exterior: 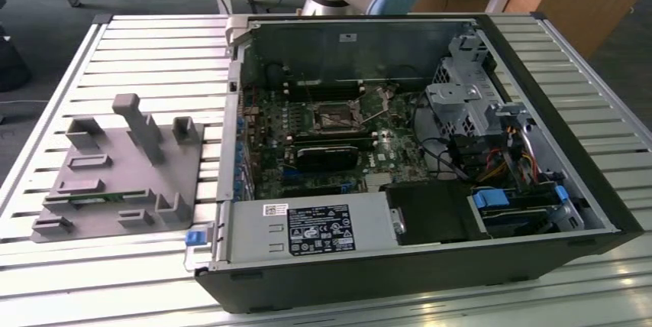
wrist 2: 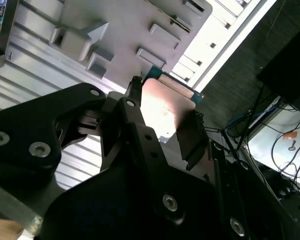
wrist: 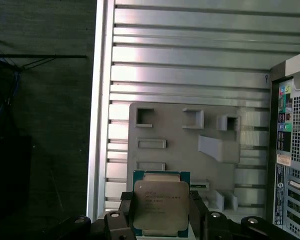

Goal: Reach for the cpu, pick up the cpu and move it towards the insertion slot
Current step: 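Pick up the cpu and move it towards the insertion slot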

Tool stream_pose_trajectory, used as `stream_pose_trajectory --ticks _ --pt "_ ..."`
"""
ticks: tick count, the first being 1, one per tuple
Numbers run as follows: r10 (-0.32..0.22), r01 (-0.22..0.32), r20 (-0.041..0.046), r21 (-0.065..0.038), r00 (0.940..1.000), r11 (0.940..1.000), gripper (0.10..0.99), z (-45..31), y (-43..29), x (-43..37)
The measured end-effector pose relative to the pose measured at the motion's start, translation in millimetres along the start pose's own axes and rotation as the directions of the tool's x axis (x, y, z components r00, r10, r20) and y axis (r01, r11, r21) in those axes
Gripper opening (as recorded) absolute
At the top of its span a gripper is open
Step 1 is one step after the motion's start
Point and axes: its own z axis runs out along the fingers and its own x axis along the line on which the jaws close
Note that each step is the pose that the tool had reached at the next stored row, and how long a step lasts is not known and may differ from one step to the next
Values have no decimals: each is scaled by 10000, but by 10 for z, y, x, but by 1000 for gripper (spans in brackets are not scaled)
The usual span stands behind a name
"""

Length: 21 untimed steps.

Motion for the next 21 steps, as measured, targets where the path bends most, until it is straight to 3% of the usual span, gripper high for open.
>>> stream_pose_trajectory --ticks 21 --pt "0 0 -1 1 10000 10000 529 -2 -13 -429"
